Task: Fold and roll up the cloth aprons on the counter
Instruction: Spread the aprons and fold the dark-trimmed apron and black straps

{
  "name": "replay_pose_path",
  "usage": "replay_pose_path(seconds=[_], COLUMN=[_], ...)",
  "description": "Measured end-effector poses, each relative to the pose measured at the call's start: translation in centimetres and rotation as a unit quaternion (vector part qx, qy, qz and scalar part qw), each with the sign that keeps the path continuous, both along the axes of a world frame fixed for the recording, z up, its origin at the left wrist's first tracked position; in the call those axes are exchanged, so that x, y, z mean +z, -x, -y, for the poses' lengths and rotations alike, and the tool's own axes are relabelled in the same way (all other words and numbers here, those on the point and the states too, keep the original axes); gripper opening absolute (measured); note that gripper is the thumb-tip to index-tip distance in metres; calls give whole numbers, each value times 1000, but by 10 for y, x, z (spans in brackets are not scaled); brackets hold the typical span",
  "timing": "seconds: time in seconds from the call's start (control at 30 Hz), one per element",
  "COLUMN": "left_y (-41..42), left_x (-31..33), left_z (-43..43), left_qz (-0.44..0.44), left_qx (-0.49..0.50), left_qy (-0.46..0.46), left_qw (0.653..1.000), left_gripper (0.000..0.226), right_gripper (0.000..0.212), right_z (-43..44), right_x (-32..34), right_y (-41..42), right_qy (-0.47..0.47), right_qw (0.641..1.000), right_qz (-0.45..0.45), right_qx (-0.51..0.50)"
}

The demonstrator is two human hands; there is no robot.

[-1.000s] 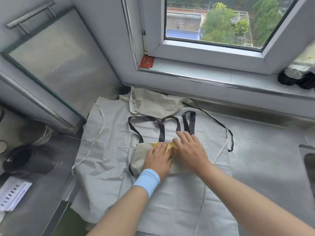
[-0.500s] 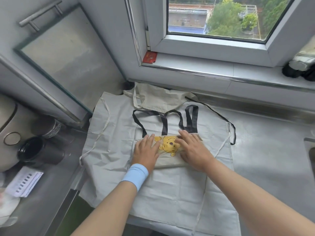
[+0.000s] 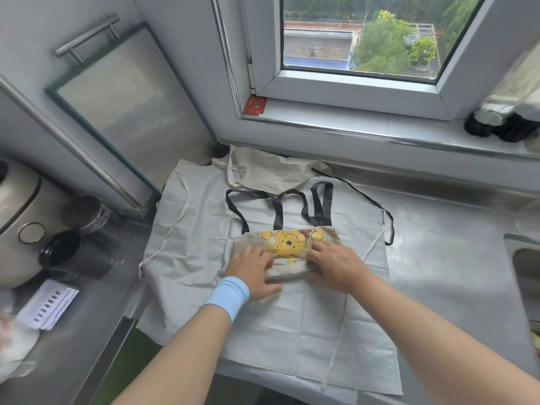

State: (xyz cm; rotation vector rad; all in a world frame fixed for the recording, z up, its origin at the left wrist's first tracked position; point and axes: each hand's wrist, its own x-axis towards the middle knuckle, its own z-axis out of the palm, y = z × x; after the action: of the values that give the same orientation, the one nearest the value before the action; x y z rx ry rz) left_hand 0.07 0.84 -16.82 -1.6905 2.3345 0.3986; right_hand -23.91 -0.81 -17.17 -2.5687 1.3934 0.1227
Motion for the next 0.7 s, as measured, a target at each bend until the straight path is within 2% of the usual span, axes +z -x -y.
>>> replay_pose_path(seconds=[0.07, 0.17, 0.3, 0.4, 0.43, 0.5, 0.6, 0.67, 0.7], left_y=[-12, -31, -44, -41, -39, -30, -8, 4, 9], left_x=[-2, -1, 5, 2, 1, 1, 1, -3, -4], left_z=[2, 10, 23, 28, 29, 30, 32, 31, 29], left_qz=[-9, -81, -111, -139, -129, -72, -36, -49, -62], left_qx=[12, 47, 121, 179, 185, 153, 9, -49, -42], left_qy=[-13, -9, -24, -4, 4, 61, 154, 143, 131], left_qw=[1000, 996, 986, 974, 974, 984, 987, 987, 988], left_gripper=[46, 31, 24, 21, 21, 23, 36, 26, 21], right_gripper=[31, 37, 36, 25, 31, 35, 17, 19, 18], right_z=[2, 8, 18, 20, 20, 21, 21, 20, 19], right_x=[2, 4, 5, 5, 1, -6, -9, -9, -9], right_y=[-3, -8, -9, -13, -12, -11, -20, -26, -27], right_qy=[-3, -17, -29, 32, 65, 128, 152, 131, 113], right_qw=[1000, 998, 993, 992, 991, 989, 988, 991, 993], right_qz=[-5, -34, -31, -1, -12, -21, -1, 0, 2], right_qx=[-17, -52, -108, -126, -115, -72, 11, 18, 13])
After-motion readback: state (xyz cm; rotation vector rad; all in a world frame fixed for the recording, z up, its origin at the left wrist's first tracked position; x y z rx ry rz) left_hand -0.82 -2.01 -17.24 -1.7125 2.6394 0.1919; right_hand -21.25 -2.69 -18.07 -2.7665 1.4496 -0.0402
